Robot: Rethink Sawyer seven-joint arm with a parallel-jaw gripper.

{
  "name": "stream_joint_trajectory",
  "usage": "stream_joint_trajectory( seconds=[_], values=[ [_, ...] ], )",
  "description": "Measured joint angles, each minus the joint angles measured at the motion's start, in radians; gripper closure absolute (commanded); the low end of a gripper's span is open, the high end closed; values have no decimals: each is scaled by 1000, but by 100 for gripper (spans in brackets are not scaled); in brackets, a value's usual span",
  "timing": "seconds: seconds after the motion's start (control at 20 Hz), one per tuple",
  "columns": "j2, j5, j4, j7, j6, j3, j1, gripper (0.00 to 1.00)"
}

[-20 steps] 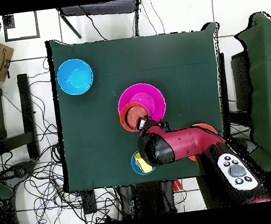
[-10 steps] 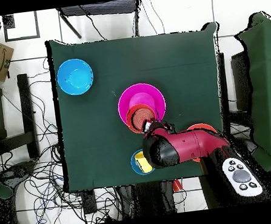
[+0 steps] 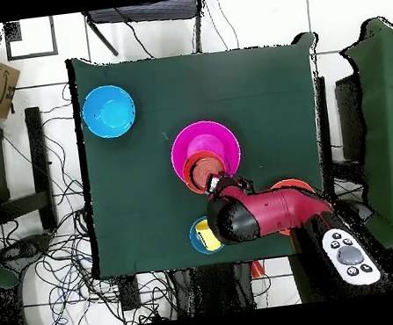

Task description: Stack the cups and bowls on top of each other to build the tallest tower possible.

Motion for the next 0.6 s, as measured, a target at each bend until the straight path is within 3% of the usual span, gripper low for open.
stream_joint_trajectory(
  seconds=[0.3, 0.35, 0.6],
  values=[
    [0, 0, 0, 0, 0, 0, 0, 100],
    [0, 0, 0, 0, 0, 0, 0, 0],
    [2, -1, 1, 0, 0, 0, 0, 0]
  ],
)
